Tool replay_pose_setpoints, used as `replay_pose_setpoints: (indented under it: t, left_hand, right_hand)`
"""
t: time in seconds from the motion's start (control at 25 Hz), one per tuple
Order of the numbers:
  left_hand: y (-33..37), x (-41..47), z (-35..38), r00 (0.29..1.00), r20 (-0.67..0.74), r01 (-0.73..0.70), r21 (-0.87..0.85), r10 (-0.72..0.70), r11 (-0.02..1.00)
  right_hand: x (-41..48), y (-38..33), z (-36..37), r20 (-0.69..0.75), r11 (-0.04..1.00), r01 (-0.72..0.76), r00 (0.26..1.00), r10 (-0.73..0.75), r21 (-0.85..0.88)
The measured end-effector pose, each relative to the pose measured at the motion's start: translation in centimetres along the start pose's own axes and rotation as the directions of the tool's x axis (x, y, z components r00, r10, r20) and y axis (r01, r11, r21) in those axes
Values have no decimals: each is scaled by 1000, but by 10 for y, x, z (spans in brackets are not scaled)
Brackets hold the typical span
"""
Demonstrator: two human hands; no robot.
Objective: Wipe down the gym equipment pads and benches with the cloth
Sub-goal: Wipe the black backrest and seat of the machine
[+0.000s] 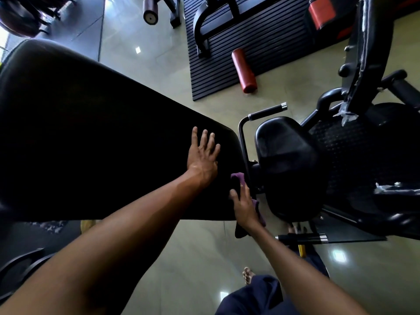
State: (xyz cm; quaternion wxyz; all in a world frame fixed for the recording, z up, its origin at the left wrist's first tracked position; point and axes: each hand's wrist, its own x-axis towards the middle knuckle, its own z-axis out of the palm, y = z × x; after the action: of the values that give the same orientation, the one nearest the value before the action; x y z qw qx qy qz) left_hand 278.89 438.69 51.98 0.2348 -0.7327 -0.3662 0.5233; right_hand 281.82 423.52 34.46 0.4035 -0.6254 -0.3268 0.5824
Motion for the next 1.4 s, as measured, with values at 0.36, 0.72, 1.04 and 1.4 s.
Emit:
replay_pose_setpoints:
  t: [0.36, 0.72, 1.04, 1.4]
  left_hand:
    - [11, -59, 13, 998, -16, 64, 41, -63, 997]
    - [13, -87, 26, 992, -95, 83, 52, -78, 995]
    - [20, -99, 27, 992, -122, 42, 65, -34, 997]
    - [36, -88, 38, 987, -153, -30, 118, 48, 993]
  right_hand:
    - [23, -53, 16, 29, 999, 37, 999, -37, -3]
    - [-14, -10, 9, -42, 996, 89, 995, -89, 2]
    - [-26, -60, 24, -29, 963, 241, 971, -239, 122]
    - [7, 44, 22, -249, 910, -319, 889, 383, 264]
